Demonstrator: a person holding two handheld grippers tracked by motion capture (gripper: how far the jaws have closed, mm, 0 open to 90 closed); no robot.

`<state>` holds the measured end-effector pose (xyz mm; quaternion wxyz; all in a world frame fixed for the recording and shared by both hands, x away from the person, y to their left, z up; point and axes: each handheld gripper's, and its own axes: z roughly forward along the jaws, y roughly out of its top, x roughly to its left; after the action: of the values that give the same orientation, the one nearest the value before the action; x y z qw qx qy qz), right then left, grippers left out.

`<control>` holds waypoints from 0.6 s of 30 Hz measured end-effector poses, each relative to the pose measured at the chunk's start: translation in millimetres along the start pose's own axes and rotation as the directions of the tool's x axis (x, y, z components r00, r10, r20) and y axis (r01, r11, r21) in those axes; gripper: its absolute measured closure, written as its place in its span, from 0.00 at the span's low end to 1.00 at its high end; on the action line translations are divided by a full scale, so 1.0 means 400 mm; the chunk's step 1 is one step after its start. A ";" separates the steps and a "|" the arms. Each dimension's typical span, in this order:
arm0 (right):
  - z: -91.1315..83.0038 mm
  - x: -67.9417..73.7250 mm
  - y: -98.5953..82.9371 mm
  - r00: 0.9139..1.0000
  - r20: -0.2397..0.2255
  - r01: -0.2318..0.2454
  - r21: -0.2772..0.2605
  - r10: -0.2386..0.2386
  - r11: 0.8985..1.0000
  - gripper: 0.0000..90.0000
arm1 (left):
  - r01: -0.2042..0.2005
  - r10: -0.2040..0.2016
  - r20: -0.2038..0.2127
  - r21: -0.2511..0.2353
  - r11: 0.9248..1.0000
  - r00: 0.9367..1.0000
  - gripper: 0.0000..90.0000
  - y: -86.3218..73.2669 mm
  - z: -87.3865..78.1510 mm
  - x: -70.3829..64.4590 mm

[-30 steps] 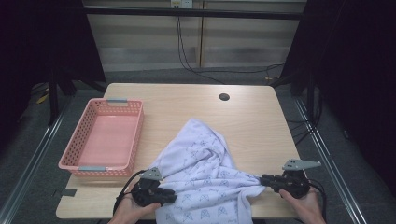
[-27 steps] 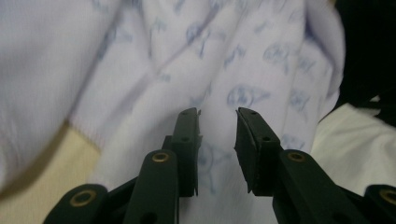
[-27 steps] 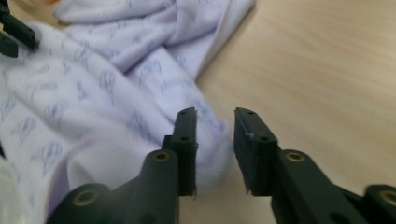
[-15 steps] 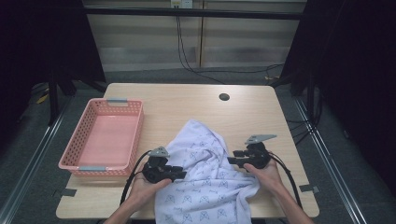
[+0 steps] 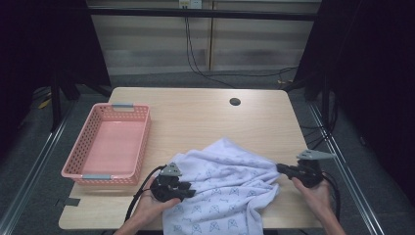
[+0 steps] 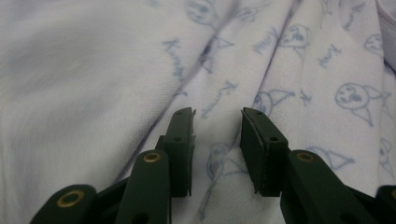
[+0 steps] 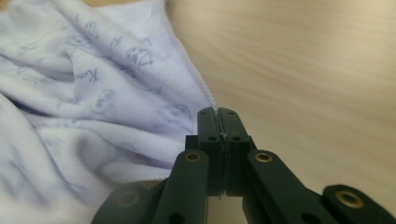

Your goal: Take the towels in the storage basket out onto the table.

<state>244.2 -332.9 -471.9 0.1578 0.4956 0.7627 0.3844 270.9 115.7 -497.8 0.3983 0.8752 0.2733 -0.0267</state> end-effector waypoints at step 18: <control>-0.020 0.094 -0.002 0.985 -0.162 0.049 -0.063 -0.059 0.997 0.67 | 0.019 -0.017 0.044 -0.042 0.999 0.999 0.74 -0.008 -0.046 -0.017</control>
<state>221.5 -303.4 -461.9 0.1194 0.4367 0.7746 0.4417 260.3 127.1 -485.6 0.4224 0.8633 0.2727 -0.0437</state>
